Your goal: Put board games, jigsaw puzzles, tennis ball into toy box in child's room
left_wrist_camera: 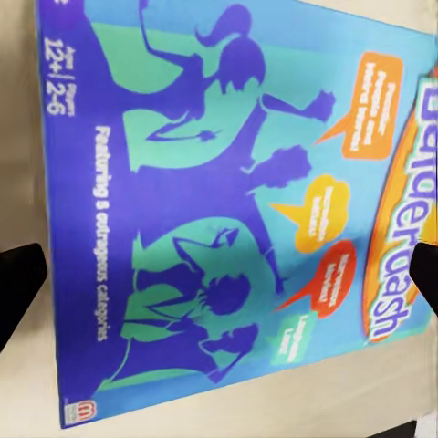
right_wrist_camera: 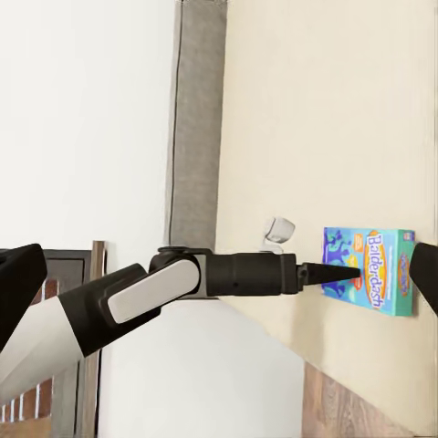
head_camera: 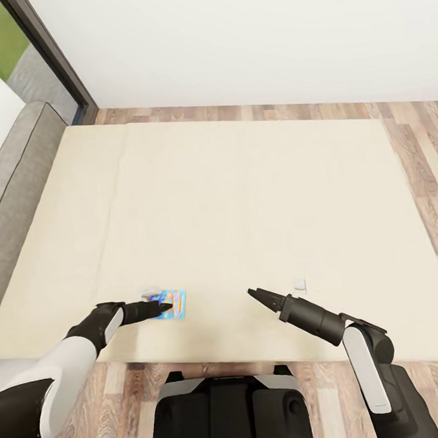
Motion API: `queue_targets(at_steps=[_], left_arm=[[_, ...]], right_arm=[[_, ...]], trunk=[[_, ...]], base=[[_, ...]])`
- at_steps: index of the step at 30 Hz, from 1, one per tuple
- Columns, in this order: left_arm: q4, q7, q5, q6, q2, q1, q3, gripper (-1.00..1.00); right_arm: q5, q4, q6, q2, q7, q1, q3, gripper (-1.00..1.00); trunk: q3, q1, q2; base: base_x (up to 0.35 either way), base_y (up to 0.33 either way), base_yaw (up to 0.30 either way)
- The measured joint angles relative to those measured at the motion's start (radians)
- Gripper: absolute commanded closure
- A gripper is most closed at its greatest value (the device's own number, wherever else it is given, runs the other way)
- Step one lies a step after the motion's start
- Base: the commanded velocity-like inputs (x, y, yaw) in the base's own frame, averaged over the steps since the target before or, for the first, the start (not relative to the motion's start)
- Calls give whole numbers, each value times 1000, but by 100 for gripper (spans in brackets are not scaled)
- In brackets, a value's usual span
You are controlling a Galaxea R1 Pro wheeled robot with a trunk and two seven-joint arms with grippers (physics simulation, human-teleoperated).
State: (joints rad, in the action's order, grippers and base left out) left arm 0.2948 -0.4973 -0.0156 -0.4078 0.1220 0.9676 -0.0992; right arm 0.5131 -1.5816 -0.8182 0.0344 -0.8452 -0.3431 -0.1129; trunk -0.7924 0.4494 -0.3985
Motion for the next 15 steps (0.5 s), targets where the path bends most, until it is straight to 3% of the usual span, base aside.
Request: queue_targets(at_steps=[15], left_arm=[[7,1,0,10,-2,0,-3,-100]], right_arm=[[0,0,0,-2,-2,0,-2,-100]], trunk=[[0,0,0]], base=[[0,-17,0]])
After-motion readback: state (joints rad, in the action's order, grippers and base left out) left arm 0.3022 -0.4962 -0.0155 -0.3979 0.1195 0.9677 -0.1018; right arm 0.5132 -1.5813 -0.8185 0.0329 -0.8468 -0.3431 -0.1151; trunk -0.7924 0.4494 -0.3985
